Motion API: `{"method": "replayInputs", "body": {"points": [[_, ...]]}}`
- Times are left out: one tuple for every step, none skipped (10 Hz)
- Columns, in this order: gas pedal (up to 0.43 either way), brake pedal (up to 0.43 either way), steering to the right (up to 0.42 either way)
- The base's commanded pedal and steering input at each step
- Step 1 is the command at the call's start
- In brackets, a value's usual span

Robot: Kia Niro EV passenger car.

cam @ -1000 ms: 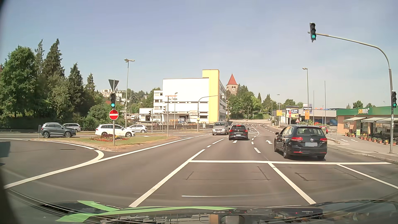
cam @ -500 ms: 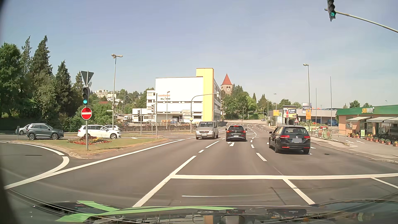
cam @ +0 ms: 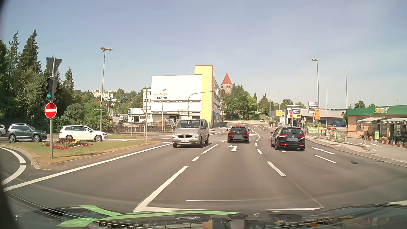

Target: Follow the waypoints while adhering to traffic rules and regulations

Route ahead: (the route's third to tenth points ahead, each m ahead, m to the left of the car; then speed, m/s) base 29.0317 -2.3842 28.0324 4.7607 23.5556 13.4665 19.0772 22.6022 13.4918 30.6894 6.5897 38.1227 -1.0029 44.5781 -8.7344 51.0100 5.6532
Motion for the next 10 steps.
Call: {"method": "replayInputs", "body": {"points": [[0.000,0.000,0.032],[0.000,0.000,0.032],[0.000,0.000,0.032],[0.000,0.000,0.032],[0.000,0.000,0.032],[0.000,0.000,0.031],[0.000,0.000,0.031],[0.000,0.000,0.030],[0.000,0.018,0.030],[0.000,0.079,0.030]]}}
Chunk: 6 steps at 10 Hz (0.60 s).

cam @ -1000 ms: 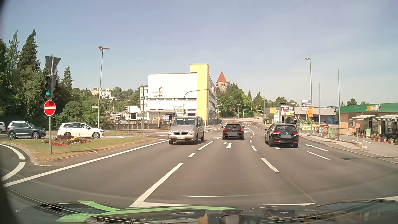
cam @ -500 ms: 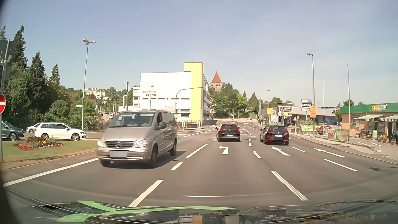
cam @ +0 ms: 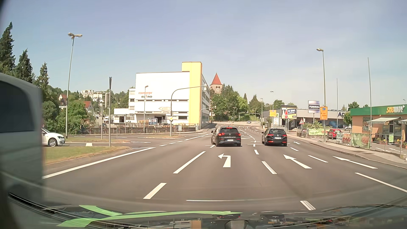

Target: Follow the waypoints while adhering to traffic rules and regulations

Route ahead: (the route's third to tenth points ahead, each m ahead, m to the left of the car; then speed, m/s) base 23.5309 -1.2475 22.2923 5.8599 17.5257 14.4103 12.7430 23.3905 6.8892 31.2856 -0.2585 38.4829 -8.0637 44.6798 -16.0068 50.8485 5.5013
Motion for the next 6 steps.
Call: {"method": "replayInputs", "body": {"points": [[0.000,0.098,0.029],[0.000,0.098,0.028],[0.000,0.134,0.026],[0.000,0.165,0.025],[0.000,0.171,0.025],[0.000,0.189,0.025]]}}
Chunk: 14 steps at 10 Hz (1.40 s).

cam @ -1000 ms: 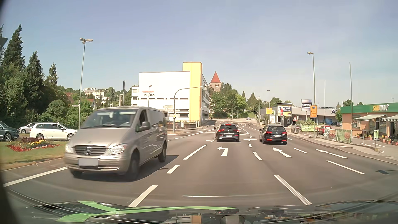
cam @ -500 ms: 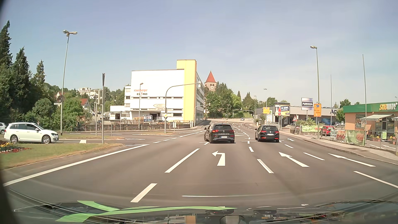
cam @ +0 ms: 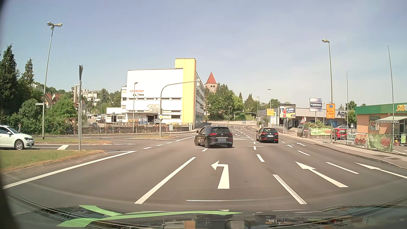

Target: Follow the waypoints while adhering to traffic rules and regulations

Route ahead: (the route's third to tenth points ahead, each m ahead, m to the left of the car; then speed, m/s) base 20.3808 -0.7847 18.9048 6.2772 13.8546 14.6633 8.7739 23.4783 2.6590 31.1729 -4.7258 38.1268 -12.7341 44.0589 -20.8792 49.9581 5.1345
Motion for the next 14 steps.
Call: {"method": "replayInputs", "body": {"points": [[0.000,0.195,0.024],[0.000,0.201,0.024],[0.000,0.207,0.024],[0.000,0.207,0.024],[0.000,0.207,0.023],[0.000,0.207,0.024],[0.000,0.201,0.024],[0.000,0.183,0.024],[0.000,0.159,0.024],[0.000,0.122,0.024],[0.000,0.055,0.023],[0.000,0.000,0.022],[0.000,0.000,0.021],[0.000,0.000,0.020]]}}
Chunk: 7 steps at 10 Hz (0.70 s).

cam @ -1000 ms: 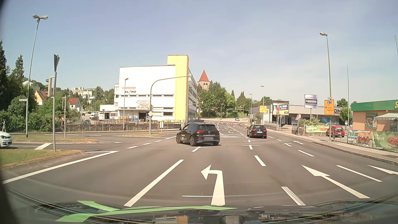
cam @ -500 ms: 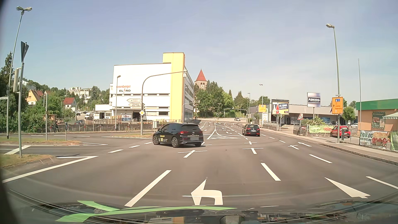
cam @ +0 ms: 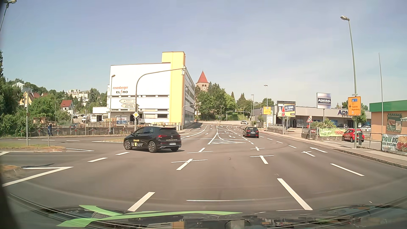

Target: Follow the waypoints while adhering to traffic rules and regulations

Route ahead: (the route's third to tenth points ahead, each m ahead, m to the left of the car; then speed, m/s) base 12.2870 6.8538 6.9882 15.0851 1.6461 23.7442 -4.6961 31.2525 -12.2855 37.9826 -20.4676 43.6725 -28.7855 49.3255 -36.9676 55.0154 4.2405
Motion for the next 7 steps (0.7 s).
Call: {"method": "replayInputs", "body": {"points": [[0.000,0.000,0.018],[0.000,0.000,0.015],[0.000,0.000,0.013],[0.000,0.000,0.011],[0.000,0.000,0.008],[0.000,0.000,0.004],[0.000,0.000,0.000]]}}
